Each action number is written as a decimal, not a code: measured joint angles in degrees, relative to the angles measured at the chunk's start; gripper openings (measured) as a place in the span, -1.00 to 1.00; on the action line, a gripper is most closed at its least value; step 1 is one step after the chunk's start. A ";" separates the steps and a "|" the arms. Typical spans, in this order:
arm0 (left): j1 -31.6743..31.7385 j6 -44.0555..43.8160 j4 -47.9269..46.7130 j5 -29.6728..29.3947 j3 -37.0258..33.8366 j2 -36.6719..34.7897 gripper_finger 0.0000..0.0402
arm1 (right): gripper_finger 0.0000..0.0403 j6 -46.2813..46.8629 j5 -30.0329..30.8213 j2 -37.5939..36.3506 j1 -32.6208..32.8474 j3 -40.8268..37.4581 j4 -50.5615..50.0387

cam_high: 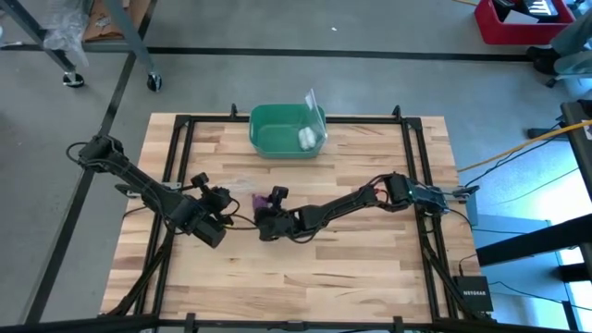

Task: Roll bandage
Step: Put the violet bandage into the zip bag

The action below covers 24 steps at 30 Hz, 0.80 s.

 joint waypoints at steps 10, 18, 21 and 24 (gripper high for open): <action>-0.02 0.25 0.50 0.00 0.00 -0.01 -0.96 | 0.21 -0.45 -0.30 -0.40 -0.12 -0.13 -2.32; -0.02 1.22 1.43 0.00 0.00 -0.01 -0.96 | 0.14 -3.40 -2.18 0.63 -0.43 -0.13 -3.17; -0.02 1.34 1.45 -0.01 0.00 -0.01 -0.96 | 0.04 -4.61 -1.75 1.23 -0.45 -0.15 -1.70; -0.02 1.35 1.44 0.00 0.00 -0.01 -0.96 | -0.11 -4.80 -0.40 1.37 -0.46 -0.15 -0.93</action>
